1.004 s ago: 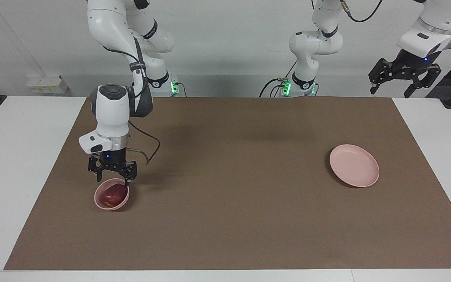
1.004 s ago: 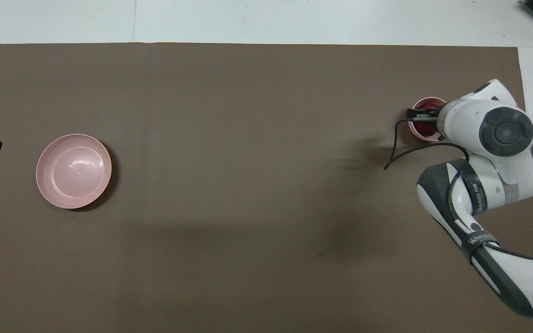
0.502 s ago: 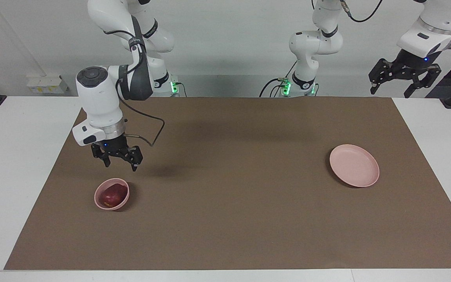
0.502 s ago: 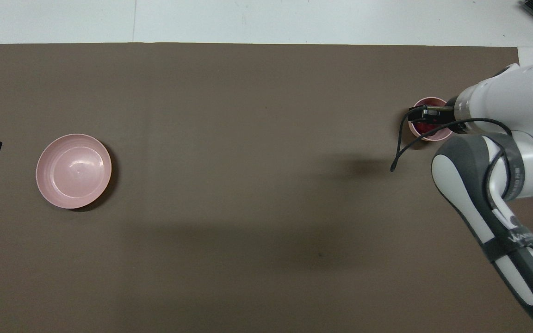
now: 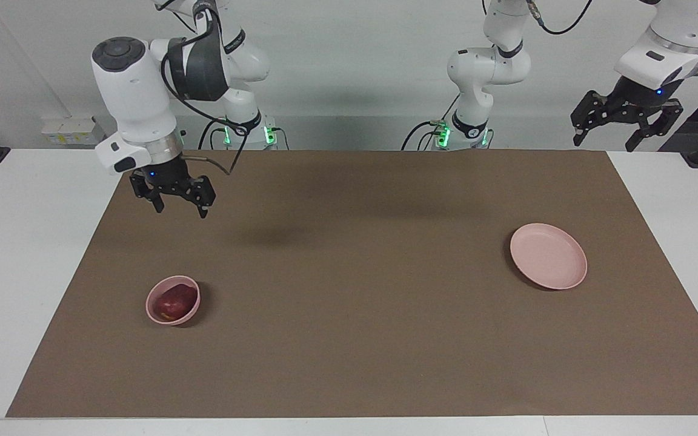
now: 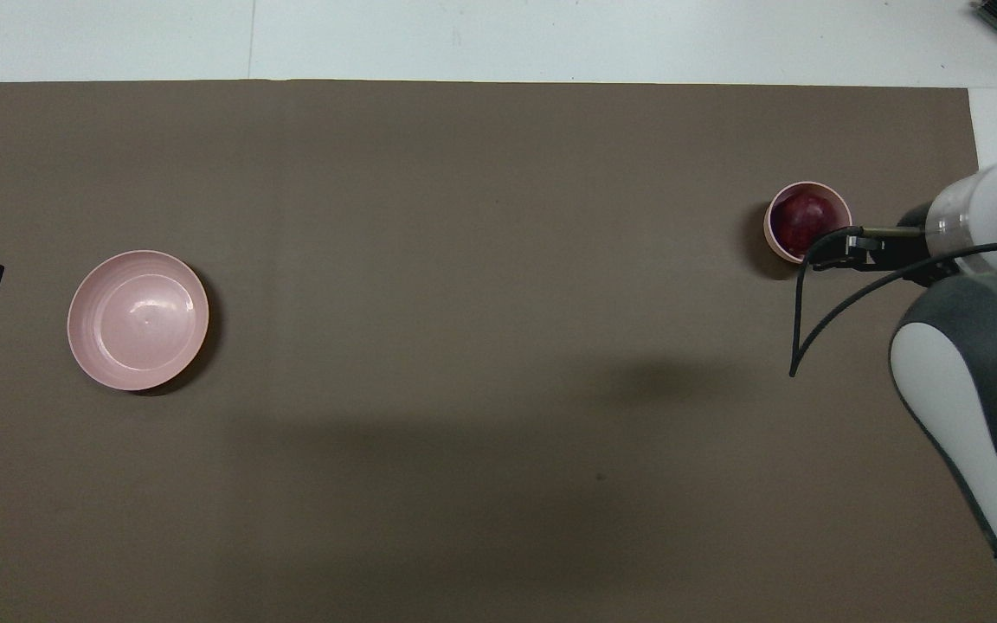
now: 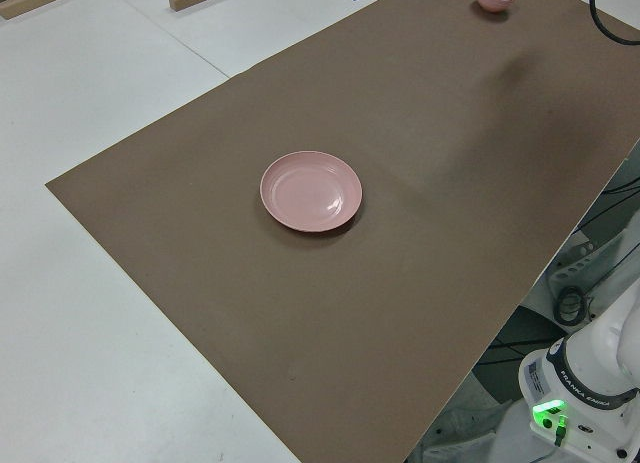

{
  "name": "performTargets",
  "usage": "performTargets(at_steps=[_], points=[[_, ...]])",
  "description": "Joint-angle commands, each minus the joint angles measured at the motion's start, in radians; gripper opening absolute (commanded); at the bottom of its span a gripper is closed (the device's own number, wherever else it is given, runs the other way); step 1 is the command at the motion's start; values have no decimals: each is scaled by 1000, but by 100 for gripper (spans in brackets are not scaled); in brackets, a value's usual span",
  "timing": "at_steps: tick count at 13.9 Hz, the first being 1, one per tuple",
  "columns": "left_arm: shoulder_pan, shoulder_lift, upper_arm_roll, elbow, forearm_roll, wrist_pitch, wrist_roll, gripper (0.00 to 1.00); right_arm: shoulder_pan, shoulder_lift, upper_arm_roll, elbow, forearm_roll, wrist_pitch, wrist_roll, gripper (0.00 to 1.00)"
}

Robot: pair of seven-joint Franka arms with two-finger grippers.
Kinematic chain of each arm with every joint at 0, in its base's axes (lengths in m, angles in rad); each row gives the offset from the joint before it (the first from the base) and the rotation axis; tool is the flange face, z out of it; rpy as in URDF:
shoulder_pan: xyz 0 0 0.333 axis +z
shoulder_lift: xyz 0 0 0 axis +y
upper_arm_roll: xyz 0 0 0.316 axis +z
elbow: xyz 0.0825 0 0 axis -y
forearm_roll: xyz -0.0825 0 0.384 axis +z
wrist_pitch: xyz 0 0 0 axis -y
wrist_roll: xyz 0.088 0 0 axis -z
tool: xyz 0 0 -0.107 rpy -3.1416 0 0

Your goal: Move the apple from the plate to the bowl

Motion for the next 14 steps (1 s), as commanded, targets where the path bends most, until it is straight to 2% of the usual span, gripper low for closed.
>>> performTargets(at_steps=[1,4,5,7,11,13,14], points=[[8,-20,-1,-19,-12,-8,8,100,-20,-13,-6,85,42,-146,-79,100],[8,-20,-1,-19,-12,-8,8,100,-25,-28,-35,156,80,-275,-79,100],[8,-20,-1,-19,-12,-8,8,100,-25,-33,-45,152,92,-294,-76,100],[8,-20,-1,-19,-12,-8,8,100,-26,-51,-55,130,97,-300,-81,100],[8,-20,-1,-19,-12,-8,8,100,-26,-42,-55,153,97,-320,-86,100],[8,-20,-1,-19,-12,-8,8,100,27,-37,-80,175,89,-355,-84,100],[8,-20,-1,-19,-12,-8,8,100,85,-37,-138,175,91,-358,-84,100]])
